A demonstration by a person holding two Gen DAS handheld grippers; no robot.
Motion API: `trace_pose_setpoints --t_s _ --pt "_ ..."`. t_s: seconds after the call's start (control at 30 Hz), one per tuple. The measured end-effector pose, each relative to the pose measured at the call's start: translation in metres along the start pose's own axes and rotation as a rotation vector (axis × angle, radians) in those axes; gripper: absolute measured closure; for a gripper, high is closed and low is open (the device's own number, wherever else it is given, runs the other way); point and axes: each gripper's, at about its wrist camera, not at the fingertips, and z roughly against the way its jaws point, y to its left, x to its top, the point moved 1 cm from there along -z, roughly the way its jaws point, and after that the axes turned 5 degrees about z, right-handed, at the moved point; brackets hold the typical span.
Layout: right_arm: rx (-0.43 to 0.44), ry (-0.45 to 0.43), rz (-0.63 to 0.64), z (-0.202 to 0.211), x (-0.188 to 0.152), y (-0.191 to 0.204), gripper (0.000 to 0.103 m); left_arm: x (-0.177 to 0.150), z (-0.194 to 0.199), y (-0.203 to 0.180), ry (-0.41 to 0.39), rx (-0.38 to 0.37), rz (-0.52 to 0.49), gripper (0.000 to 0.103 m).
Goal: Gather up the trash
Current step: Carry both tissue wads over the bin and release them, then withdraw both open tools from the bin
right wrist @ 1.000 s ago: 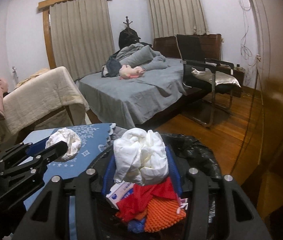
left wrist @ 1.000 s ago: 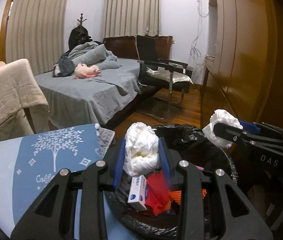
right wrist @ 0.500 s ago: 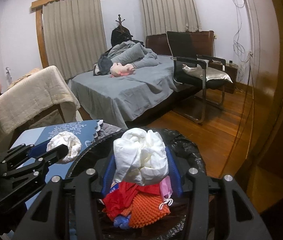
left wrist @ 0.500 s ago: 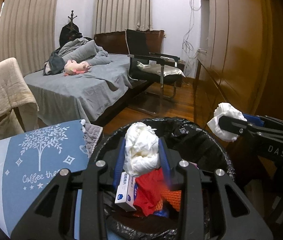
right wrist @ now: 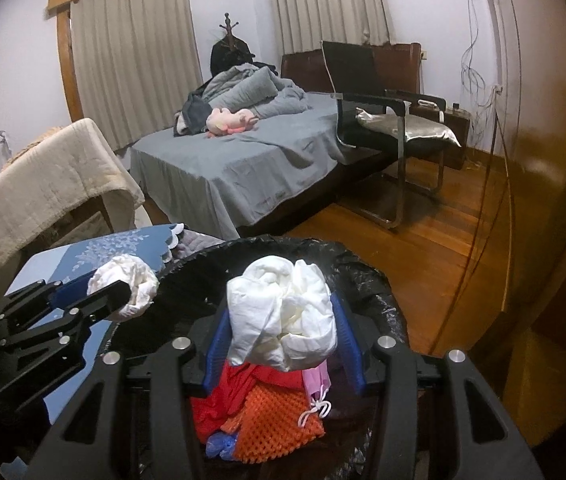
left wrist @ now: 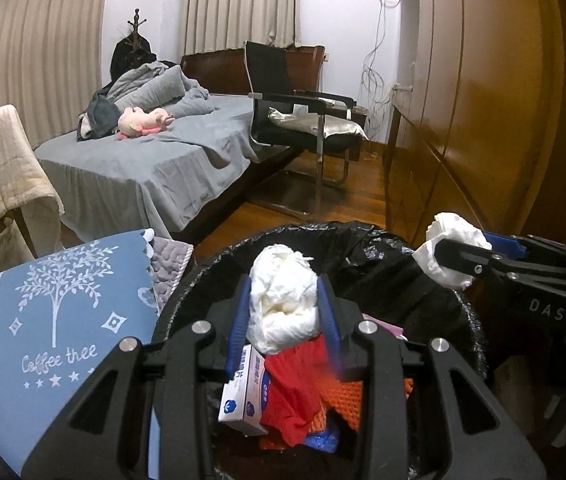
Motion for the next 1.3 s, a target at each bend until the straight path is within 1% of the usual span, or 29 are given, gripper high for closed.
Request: trace_pose_setpoints --t_s 0.1,0.17,0.2,0.23,0.3,0.47,0.5,0.53,0.6,0.63,0.67,0.7,0.77,0.83,0.93,1.3 --pt "0.000 0.012 -0.003 -0.009 0.001 -0.002 0.049 0.002 -0.008 0.001 0.008 -0.010 0.001 0.069" --pt "-0.007 0.013 -0.002 -0.013 0.002 -0.004 0.043 0.002 -0.009 0.003 0.008 -0.013 0.007 0.062" --pt "-0.009 0.016 -0.002 -0.014 0.002 -0.005 0.039 0.002 -0.009 0.005 0.006 -0.013 0.010 0.060" --pt "-0.011 0.015 -0.004 -0.015 0.002 -0.005 0.038 0.002 -0.008 0.006 0.004 -0.015 0.013 0.059" --pt "-0.013 0.012 -0.004 -0.014 0.002 -0.005 0.037 0.002 -0.007 0.009 0.004 -0.011 0.013 0.059" --pt "-0.016 -0.001 -0.004 -0.009 0.002 -0.005 0.030 0.004 -0.004 0.017 -0.001 -0.002 0.030 0.058" --pt "-0.018 -0.003 -0.003 -0.008 0.002 -0.005 0.027 0.005 -0.003 0.018 -0.003 0.002 0.035 0.056" --pt "-0.020 -0.007 -0.003 -0.006 0.002 -0.005 0.021 0.006 -0.001 0.019 -0.005 0.004 0.039 0.052" --pt "-0.022 -0.014 -0.002 -0.002 0.002 -0.005 0.015 0.008 0.004 0.022 -0.014 0.013 0.046 0.044" --pt "-0.022 -0.018 -0.001 0.000 0.002 -0.005 0.009 0.009 0.007 0.023 -0.018 0.016 0.047 0.038" --pt "-0.020 -0.021 0.002 0.003 0.003 -0.003 0.007 0.009 0.010 0.024 -0.024 0.020 0.050 0.032" --pt "-0.018 -0.023 0.004 0.005 0.004 -0.002 0.006 0.010 0.013 0.025 -0.029 0.024 0.051 0.030" --pt "-0.011 -0.025 0.009 0.010 0.005 0.001 0.006 0.012 0.021 0.027 -0.036 0.035 0.050 0.021" --pt "-0.001 -0.023 0.011 0.014 0.006 0.003 0.006 0.012 0.029 0.030 -0.043 0.051 0.048 0.016" --pt "0.016 -0.020 0.009 0.022 0.006 0.007 0.006 0.012 0.043 0.035 -0.055 0.071 0.049 0.013" --pt "0.082 -0.006 0.027 0.050 0.006 0.039 0.006 0.000 0.079 0.042 -0.049 0.117 0.056 0.008"
